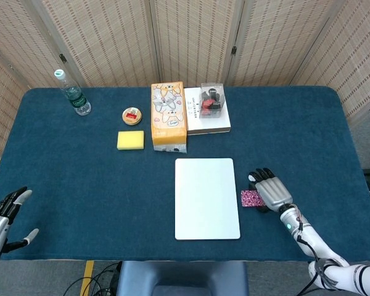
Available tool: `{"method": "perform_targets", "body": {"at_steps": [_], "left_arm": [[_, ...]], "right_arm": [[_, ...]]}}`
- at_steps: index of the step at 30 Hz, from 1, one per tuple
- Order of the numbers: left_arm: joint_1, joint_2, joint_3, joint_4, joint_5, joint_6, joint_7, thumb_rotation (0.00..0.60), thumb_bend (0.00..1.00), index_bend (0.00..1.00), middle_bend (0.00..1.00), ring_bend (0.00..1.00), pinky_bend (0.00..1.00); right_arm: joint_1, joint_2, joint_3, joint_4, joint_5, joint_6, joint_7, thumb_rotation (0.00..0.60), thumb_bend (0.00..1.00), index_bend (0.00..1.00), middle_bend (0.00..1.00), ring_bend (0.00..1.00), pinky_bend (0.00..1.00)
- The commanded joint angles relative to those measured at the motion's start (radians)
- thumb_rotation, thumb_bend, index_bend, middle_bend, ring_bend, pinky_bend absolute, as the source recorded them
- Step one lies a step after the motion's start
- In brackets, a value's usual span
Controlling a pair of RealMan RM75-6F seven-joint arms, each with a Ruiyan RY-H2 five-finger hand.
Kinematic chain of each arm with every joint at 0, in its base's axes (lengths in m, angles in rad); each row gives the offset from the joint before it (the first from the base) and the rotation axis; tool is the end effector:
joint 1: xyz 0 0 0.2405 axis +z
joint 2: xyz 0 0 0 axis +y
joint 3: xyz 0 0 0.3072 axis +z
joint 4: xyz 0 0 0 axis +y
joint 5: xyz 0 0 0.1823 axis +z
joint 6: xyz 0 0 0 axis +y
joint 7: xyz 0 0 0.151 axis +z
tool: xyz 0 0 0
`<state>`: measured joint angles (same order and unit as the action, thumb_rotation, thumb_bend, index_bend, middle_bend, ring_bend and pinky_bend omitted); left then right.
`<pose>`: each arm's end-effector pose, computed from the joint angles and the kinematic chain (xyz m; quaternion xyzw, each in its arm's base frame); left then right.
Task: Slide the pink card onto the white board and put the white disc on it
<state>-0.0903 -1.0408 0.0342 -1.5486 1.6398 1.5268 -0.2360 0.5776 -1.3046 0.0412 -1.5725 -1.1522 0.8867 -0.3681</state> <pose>-0.3434 0.1756 0.2251 -0.6239 -0.4028 -0.4221 0.5199 -0.2820 -0.3250 0.0702 0.7744 -0.3870 0.2309 0.4441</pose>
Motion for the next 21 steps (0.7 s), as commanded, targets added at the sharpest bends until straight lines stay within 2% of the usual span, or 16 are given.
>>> {"method": "perform_targets", "body": {"at_steps": [1,8,16,21], "left_arm": [[0.002,0.001,0.0,0.0,0.001,0.003,-0.004,0.6,0.29,0.0,0.09,0.11,0.22],[0.002,0.004,0.002,0.001,0.007,0.008,-0.018,0.6,0.29,0.0,0.09,0.11,0.22],[0.008,0.017,0.002,0.017,0.009,0.023,-0.074,0.6,0.29,0.0,0.09,0.11,0.22],[0.013,0.022,-0.001,0.031,0.004,0.036,-0.108,0.6,0.29,0.0,0.09,0.11,0.22]], "right_arm": [[0.005,0.026,0.017,-0.042,-0.005,0.016,0.006,0.6,0.15,0.45,0.11,0.0,0.0],[0.06,0.017,0.052,-0.099,0.025,-0.006,-0.043,0.6,0.15,0.45,0.11,0.0,0.0],[0.163,-0.081,0.091,-0.059,0.137,-0.05,-0.149,0.6,0.15,0.45,0.11,0.0,0.0],[0.202,-0.129,0.089,-0.022,0.196,-0.043,-0.208,0.6,0.15,0.45,0.11,0.0,0.0]]}}
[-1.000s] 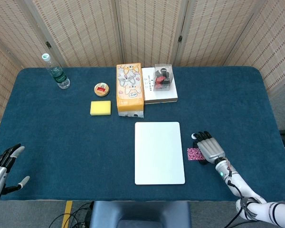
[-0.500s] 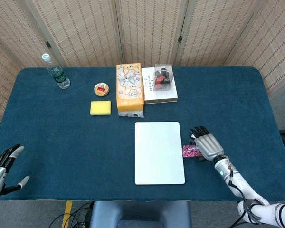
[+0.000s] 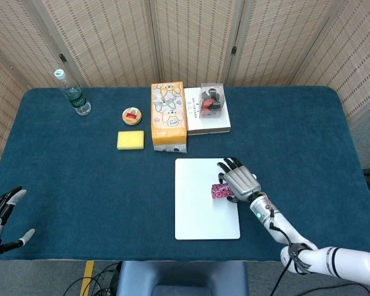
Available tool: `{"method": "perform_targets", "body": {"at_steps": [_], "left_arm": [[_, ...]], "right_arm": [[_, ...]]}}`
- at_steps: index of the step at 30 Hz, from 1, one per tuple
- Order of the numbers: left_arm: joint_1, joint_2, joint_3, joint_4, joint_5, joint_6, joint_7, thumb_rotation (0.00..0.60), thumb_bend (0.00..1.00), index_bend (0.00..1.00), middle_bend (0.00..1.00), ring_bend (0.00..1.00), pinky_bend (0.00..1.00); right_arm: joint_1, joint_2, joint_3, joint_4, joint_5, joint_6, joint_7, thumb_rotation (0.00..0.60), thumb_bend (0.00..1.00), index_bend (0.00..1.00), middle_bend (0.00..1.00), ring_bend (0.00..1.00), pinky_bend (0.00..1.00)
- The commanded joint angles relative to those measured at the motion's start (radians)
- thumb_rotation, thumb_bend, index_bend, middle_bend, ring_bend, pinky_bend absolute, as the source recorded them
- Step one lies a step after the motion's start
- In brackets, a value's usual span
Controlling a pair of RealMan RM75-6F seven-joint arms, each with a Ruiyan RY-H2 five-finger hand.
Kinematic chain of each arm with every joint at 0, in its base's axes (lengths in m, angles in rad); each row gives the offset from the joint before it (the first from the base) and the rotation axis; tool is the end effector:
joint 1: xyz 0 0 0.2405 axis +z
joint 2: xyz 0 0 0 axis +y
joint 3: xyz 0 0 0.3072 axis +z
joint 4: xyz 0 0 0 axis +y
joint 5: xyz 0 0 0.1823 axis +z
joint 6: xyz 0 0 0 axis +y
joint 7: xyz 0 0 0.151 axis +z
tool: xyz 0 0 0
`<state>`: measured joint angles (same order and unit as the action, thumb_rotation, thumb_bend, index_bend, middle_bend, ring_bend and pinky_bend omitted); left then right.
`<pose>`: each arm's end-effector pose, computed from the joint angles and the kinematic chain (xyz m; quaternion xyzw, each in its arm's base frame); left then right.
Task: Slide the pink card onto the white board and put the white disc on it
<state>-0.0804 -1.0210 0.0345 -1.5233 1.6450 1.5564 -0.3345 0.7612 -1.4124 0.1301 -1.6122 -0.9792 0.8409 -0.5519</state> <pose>-0.3463 0.1725 0.2379 -0.6085 -0.4138 -0.4429 0.5122 -0.1976 -0.3673 0.0296 0.8011 -0.3502 0.2646 0.4070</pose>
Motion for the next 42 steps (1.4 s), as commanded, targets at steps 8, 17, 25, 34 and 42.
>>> {"method": "perform_targets", "body": {"at_steps": [8,17,25,34,42], "left_arm": [[0.002,0.002,-0.001,0.011,0.001,0.005,-0.016,0.6,0.29,0.0,0.09,0.11,0.22],[0.003,0.002,-0.005,0.012,-0.011,0.001,-0.018,0.6,0.29,0.0,0.09,0.11,0.22],[0.004,-0.003,-0.01,0.007,-0.022,-0.004,0.008,0.6,0.29,0.0,0.09,0.11,0.22],[-0.009,-0.018,-0.013,-0.019,-0.035,-0.04,0.083,0.6,0.29,0.0,0.09,0.11,0.22],[-0.017,-0.022,-0.013,-0.021,-0.039,-0.06,0.091,0.6,0.29,0.0,0.09,0.11,0.22]], "right_arm": [[0.06,-0.032,-0.022,0.031,0.095,-0.025,-0.065,0.6,0.13,0.12,0.07,0.0,0.0],[0.076,0.01,-0.041,-0.024,0.121,-0.004,-0.07,0.6,0.11,0.0,0.03,0.0,0.0],[-0.029,0.133,-0.065,-0.072,-0.013,0.092,0.091,0.6,0.11,0.12,0.05,0.0,0.0],[-0.058,0.137,-0.081,0.093,-0.104,0.034,0.242,0.6,0.12,0.34,0.1,0.0,0.0],[-0.047,0.083,-0.072,0.201,-0.122,-0.006,0.275,0.6,0.14,0.38,0.13,0.0,0.0]]}}
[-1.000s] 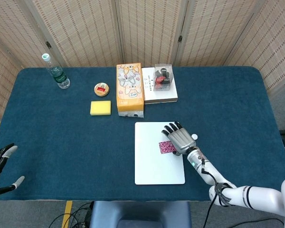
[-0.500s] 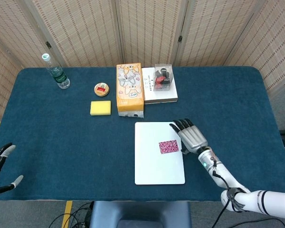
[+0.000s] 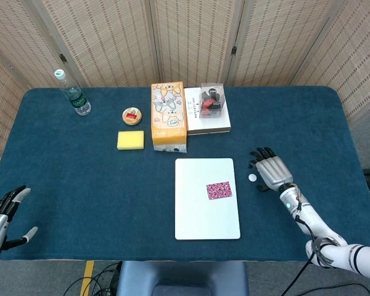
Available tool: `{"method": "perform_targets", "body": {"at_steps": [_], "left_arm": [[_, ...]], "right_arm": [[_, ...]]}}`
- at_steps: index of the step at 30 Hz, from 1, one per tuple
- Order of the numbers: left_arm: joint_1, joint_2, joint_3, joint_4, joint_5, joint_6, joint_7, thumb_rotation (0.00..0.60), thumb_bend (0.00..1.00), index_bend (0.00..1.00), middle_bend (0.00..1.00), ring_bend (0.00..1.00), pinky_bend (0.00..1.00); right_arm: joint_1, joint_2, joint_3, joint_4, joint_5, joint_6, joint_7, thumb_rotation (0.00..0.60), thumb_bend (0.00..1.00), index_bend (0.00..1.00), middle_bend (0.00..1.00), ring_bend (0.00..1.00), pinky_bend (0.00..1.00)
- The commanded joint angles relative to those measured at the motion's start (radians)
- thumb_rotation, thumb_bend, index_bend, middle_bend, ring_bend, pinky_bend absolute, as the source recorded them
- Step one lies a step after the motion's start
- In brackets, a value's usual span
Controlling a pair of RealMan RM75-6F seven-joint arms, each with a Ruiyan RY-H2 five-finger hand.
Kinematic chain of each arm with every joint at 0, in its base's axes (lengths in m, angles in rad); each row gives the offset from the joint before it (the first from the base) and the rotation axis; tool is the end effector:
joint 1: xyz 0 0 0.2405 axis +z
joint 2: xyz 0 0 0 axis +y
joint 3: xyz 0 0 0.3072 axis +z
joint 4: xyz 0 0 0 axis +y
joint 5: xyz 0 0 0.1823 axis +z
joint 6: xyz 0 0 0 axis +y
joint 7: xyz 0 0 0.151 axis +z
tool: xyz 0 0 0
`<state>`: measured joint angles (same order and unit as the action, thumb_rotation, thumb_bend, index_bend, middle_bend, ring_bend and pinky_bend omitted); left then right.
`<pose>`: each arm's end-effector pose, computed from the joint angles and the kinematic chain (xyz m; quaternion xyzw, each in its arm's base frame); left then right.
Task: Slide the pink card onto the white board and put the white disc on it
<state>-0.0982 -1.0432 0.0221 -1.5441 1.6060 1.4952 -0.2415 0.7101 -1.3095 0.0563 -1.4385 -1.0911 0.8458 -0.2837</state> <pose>-0.3484 0.1812 0.2248 -0.6170 -0.4126 -0.4144 0.5267 -0.2672 -0.3820 0.0849 0.7653 -0.3685 0.2434 0.4683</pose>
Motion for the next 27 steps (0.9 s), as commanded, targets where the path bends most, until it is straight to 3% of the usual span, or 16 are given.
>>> {"method": "perform_targets", "body": {"at_steps": [1,7,27], "left_arm": [[0.001,0.001,0.0,-0.001,0.0,0.002,-0.005,0.6,0.29,0.0,0.09,0.11,0.22],[0.002,0.004,0.002,0.003,0.002,0.005,-0.015,0.6,0.29,0.0,0.09,0.11,0.22],[-0.003,0.0,-0.004,0.007,-0.014,-0.011,-0.008,0.6,0.29,0.0,0.09,0.11,0.22]], "right_arm": [[0.004,-0.031,0.001,0.042,-0.013,-0.013,0.004,0.6,0.14,0.39,0.14,0.0,0.0],[0.006,-0.073,0.007,0.097,-0.013,-0.026,0.009,0.6,0.15,0.44,0.16,0.0,0.0],[0.025,-0.12,0.015,0.194,0.01,-0.103,0.004,0.6,0.15,0.44,0.16,0.0,0.0]]}}
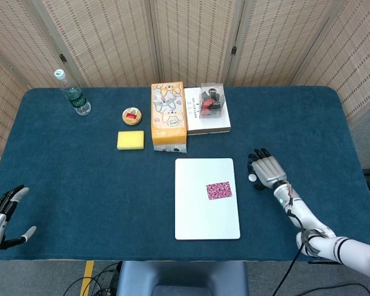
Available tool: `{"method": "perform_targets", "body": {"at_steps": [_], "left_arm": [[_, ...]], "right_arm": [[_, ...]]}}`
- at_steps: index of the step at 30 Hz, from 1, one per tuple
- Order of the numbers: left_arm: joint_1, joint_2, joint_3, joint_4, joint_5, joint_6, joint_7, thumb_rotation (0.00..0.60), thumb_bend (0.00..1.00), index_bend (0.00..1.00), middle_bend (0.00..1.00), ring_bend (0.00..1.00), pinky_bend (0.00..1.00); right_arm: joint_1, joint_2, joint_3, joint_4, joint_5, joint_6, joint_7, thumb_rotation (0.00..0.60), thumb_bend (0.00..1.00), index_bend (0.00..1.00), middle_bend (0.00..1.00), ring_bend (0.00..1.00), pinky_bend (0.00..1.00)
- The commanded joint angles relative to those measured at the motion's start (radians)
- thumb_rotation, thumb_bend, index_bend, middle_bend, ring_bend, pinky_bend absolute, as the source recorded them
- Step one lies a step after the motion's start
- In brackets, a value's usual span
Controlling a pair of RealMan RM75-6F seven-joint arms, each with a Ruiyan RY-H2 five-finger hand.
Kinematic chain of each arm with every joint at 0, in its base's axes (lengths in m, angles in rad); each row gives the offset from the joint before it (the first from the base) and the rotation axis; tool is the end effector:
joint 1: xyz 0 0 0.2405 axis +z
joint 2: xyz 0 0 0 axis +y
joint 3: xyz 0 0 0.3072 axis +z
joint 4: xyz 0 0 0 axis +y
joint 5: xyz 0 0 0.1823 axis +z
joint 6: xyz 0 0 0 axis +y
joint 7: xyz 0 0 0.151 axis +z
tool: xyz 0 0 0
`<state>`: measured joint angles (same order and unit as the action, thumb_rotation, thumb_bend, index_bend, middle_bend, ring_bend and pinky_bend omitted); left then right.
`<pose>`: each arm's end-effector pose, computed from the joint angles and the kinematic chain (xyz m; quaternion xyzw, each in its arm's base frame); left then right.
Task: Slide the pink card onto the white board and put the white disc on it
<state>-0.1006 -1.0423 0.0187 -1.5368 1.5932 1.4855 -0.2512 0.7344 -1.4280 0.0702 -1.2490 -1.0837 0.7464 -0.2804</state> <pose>-0.3513 0.1829 0.2261 -0.6137 -0.4164 -0.4117 0.5296 -0.2814 -0.4007 0.0506 0.7739 -0.3694 0.2103 0.4694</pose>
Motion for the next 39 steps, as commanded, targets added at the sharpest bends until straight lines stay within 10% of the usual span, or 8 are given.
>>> {"method": "perform_targets", "body": {"at_steps": [1,39], "left_arm": [[-0.001,-0.001,-0.001,0.0,-0.002,-0.004,0.003,0.6,0.29,0.0,0.09,0.11,0.22],[-0.011,-0.007,-0.001,0.016,-0.002,-0.016,-0.01,0.6,0.29,0.0,0.09,0.11,0.22]], "right_arm": [[0.001,-0.004,0.002,0.01,0.003,-0.006,0.003,0.6,0.15,0.44,0.16,0.0,0.0],[0.029,-0.057,0.016,0.095,0.028,-0.067,-0.004,0.6,0.16,0.58,0.2,0.0,0.0]]}}
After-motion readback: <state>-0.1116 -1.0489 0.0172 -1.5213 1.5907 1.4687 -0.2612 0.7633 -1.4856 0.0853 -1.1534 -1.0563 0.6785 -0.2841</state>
